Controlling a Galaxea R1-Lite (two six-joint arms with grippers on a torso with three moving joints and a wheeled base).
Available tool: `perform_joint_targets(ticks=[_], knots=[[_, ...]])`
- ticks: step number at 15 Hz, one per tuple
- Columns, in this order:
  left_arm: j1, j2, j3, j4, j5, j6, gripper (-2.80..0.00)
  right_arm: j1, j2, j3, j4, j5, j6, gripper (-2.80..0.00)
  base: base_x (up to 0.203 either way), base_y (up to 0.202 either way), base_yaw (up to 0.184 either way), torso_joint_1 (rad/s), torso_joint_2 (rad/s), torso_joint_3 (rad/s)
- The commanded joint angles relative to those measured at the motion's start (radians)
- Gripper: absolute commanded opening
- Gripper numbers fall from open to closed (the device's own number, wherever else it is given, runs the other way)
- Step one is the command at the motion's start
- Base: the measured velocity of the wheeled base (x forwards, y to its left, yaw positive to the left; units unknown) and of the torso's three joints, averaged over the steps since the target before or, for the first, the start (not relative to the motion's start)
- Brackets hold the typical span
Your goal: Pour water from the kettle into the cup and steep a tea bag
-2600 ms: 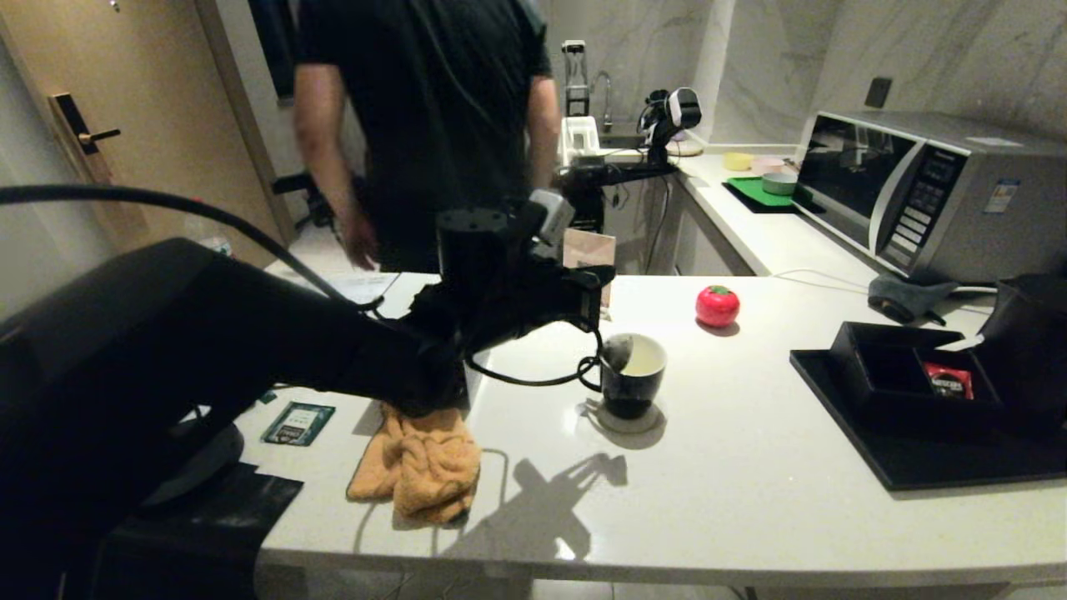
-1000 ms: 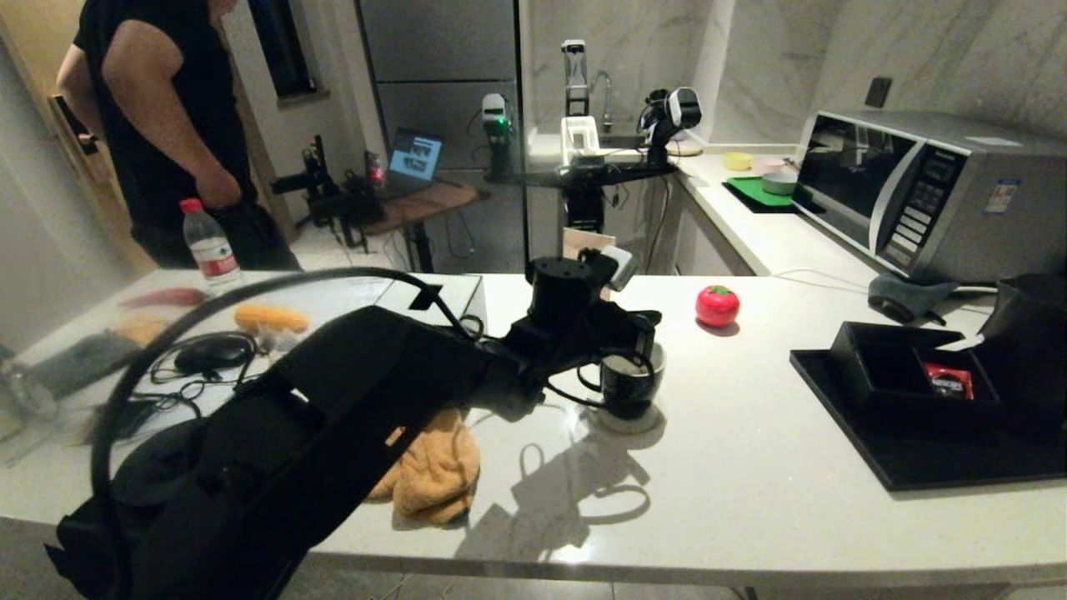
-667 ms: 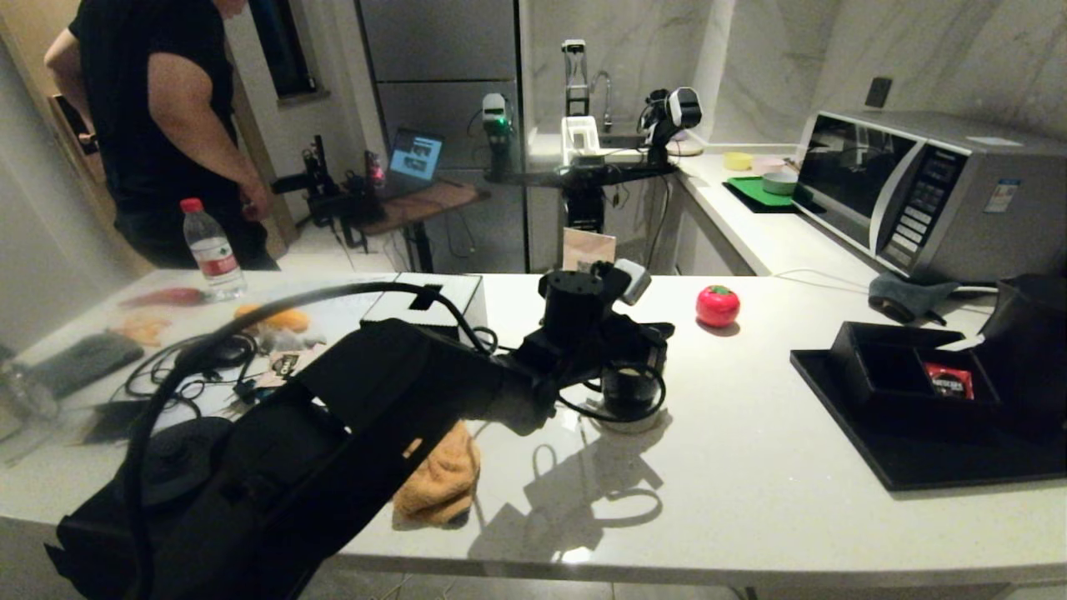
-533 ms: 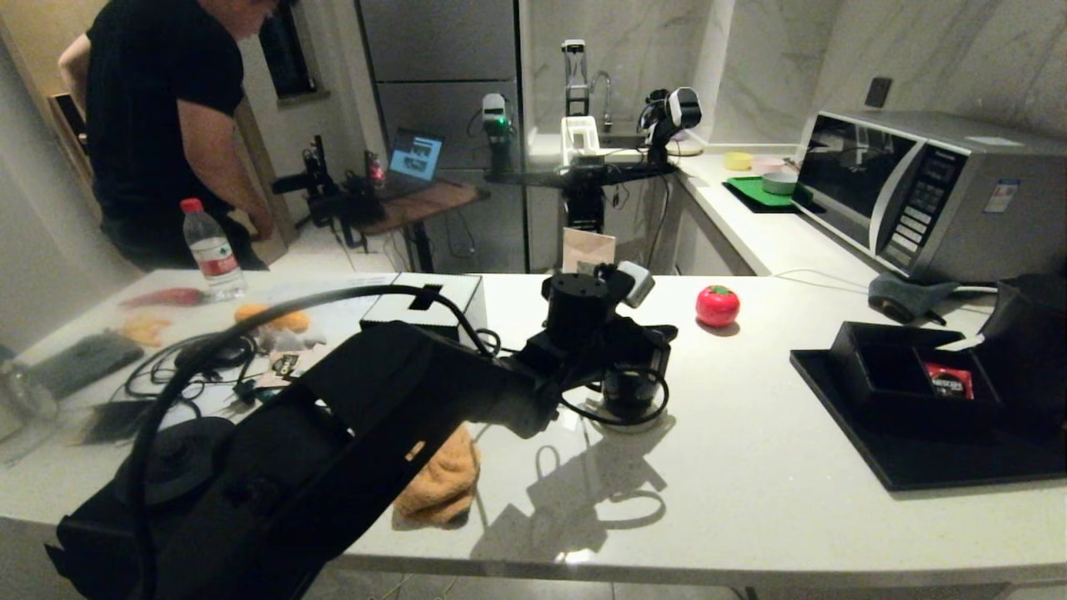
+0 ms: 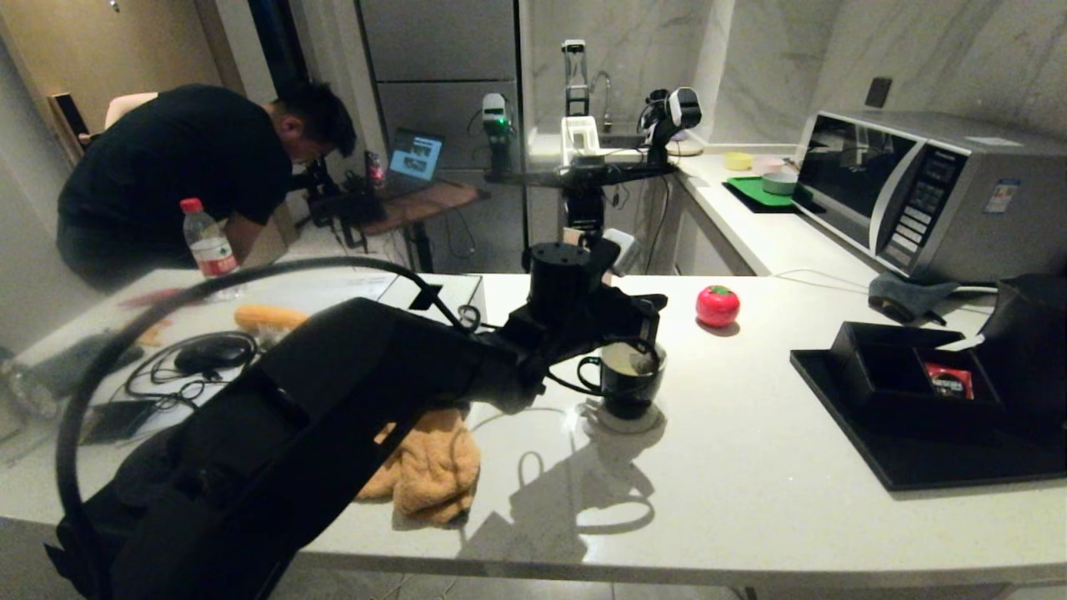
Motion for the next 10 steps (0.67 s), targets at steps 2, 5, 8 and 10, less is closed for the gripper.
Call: perform_joint_targets(ticks=[2, 5, 8, 10], knots=[[0.012, -0.065, 0.0, -0.004, 0.001, 0.0, -2.8, 0.0, 0.001, 0.0, 0.001, -0.001, 0.0, -2.8, 0.0, 0.0, 0.0, 0.0, 0.0, 0.0], [0.016, -0.076, 0.001, -0.006, 0.002, 0.001, -2.8, 0.0, 0.001, 0.0, -0.001, 0.0, 0.0, -2.8, 0.0, 0.0, 0.0, 0.0, 0.0, 0.0], [0.016, -0.065, 0.011, -0.015, 0.0, 0.002, -2.8, 0.0, 0.001, 0.0, 0.0, -0.001, 0.0, -2.8, 0.0, 0.0, 0.0, 0.0, 0.0, 0.0], [0.016, -0.043, 0.016, -0.018, -0.002, 0.004, -2.8, 0.0, 0.001, 0.0, 0.001, 0.0, 0.0, -2.8, 0.0, 0.0, 0.0, 0.0, 0.0, 0.0]])
